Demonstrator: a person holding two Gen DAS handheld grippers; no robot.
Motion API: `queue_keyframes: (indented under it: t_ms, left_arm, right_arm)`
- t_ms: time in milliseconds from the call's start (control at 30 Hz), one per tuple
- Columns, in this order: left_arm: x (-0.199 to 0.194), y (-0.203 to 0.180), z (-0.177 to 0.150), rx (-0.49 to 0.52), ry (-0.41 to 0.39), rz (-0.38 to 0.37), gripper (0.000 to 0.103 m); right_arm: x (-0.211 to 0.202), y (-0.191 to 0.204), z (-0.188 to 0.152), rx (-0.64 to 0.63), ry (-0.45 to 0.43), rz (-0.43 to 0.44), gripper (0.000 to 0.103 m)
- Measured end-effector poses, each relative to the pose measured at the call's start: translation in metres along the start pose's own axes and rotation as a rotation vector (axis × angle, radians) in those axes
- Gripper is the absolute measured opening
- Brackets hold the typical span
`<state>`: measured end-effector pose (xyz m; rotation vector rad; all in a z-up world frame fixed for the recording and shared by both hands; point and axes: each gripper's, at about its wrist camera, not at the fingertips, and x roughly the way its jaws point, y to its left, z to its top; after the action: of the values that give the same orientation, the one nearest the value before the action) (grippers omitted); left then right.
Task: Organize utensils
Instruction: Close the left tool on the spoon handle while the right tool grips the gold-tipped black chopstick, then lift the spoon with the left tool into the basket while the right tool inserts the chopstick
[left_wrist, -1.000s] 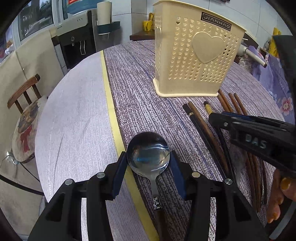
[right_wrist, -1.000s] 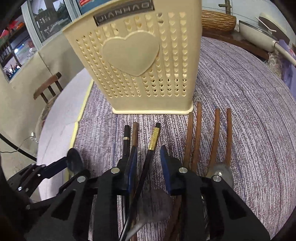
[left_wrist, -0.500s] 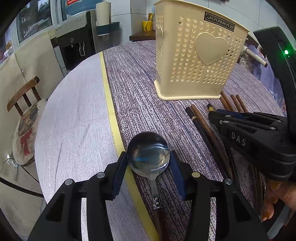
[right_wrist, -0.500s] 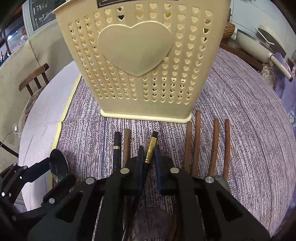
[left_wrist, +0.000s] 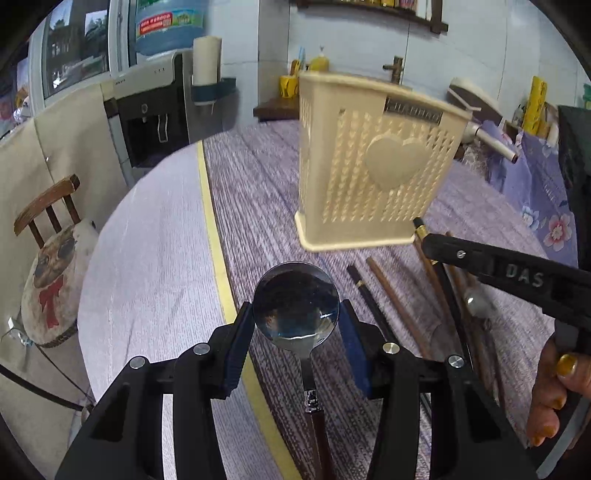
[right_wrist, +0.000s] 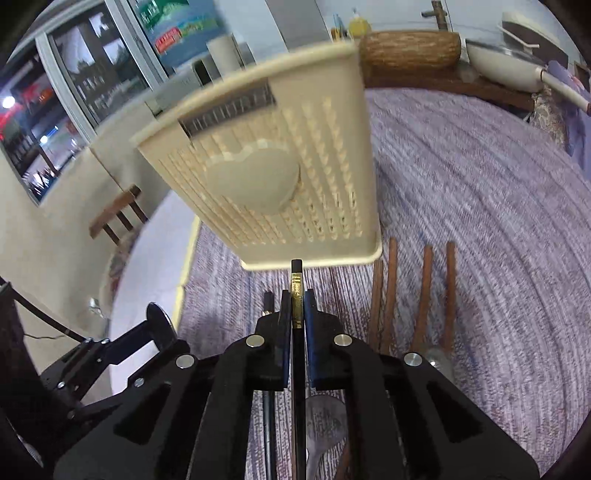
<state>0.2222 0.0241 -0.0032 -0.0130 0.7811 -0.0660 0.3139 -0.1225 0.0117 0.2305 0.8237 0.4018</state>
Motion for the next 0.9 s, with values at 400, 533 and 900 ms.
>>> queue_keyframes:
  t_ms: [400, 533, 900]
  left_arm:
    - [-0.052, 0.005, 0.024, -0.019, -0.162, -0.030, 0.047]
    - [-0.059, 0.006, 0.026, -0.023, -0.183, -0.026, 0.047]
    - [-0.069, 0.004, 0.035, -0.015, -0.203, -0.040, 0.047]
  right_arm:
    - [-0.097, 0.008, 0.013, -0.102, -0.194, 0.100, 0.008]
    - [-0.113, 0.009, 0.011, -0.124, -0.207, 0.115, 0.008]
    - [-0.135, 0.009, 0.018, -0.150, -0.250, 0.151, 0.008]
